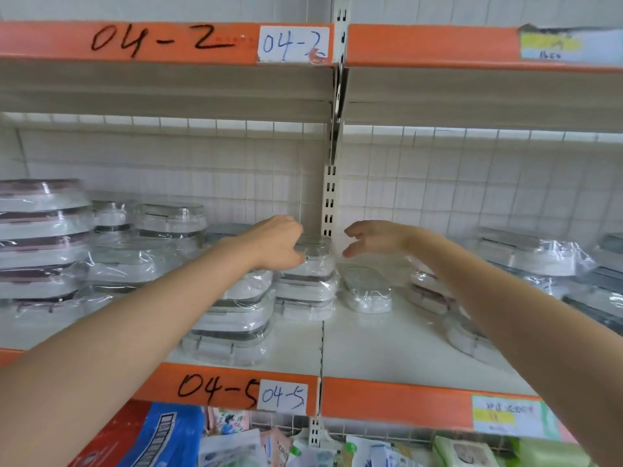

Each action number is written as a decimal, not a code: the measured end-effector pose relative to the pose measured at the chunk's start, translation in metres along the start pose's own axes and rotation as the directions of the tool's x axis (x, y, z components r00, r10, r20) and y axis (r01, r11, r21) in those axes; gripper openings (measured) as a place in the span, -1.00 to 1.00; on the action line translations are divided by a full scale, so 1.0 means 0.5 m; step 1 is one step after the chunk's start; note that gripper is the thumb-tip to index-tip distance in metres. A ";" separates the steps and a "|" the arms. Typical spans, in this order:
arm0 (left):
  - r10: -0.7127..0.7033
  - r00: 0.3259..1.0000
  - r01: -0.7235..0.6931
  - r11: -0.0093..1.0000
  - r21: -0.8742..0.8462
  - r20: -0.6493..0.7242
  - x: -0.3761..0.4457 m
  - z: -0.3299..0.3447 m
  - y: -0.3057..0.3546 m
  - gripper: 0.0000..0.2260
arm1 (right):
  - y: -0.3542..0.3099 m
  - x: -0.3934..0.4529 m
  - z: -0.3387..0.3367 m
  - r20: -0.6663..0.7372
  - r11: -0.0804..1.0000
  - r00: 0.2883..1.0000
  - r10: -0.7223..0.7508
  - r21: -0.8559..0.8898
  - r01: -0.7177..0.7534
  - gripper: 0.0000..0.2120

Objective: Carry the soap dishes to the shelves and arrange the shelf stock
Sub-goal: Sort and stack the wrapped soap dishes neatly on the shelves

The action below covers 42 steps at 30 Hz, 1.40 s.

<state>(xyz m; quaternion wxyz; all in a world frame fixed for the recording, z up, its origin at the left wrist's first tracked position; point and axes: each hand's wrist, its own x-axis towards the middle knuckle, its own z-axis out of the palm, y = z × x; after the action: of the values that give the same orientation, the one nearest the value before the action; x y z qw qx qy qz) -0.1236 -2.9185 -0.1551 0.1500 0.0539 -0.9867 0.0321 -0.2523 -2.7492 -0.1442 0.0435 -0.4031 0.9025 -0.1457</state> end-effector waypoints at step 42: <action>0.191 0.982 -0.185 0.964 -0.192 0.012 -0.063 0.180 0.219 -0.51 | 0.118 -0.164 -0.024 -0.210 0.942 0.976 -0.056 -0.336 -0.018 -0.56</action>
<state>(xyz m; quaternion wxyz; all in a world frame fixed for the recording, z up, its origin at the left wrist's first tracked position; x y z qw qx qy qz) -0.1328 -2.8140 -0.2554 0.1355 -0.0539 -0.9881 -0.0487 -0.2416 -2.6483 -0.1538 -0.1260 -0.3951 0.9094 -0.0331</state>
